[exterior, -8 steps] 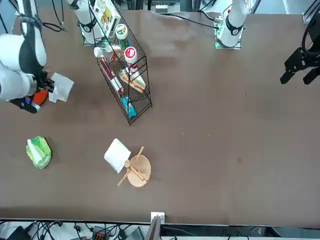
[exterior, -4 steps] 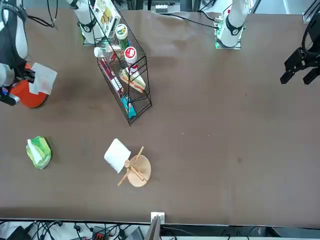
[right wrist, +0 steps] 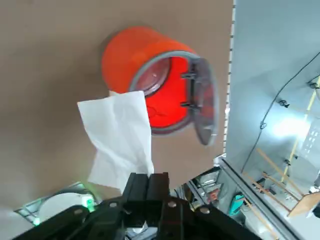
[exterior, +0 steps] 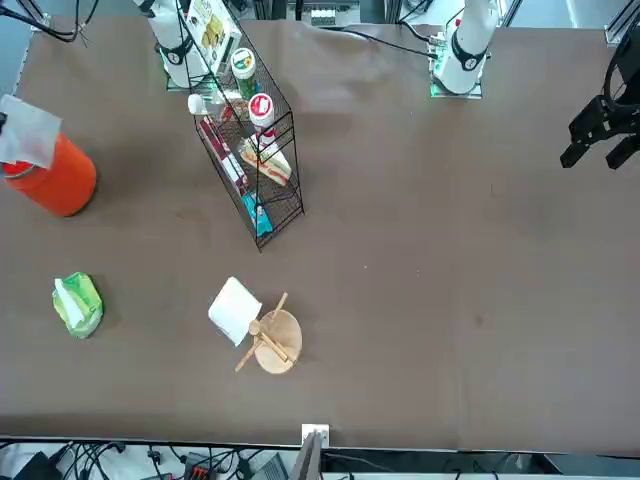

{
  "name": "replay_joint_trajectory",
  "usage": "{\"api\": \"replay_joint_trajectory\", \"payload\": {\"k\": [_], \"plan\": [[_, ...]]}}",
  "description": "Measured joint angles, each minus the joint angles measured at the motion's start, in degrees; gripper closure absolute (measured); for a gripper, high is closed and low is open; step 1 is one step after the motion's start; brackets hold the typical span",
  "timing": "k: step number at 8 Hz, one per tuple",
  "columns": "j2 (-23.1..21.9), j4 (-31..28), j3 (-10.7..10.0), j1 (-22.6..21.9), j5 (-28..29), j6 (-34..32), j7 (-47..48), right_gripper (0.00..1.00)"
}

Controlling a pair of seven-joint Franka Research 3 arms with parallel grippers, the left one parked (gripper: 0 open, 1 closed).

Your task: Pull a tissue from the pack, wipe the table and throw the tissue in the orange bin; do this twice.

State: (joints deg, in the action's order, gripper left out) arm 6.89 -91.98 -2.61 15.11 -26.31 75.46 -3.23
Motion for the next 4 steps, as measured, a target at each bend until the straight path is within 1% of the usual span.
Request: {"api": "replay_joint_trajectory", "payload": {"k": [2, 4], "plan": [[0.07, 0.26, -0.02, 3.25, -1.65, 0.86, -4.39, 0.99], [0.63, 0.25, -0.02, 5.83, -1.68, 2.27, -6.46, 0.99]]}}
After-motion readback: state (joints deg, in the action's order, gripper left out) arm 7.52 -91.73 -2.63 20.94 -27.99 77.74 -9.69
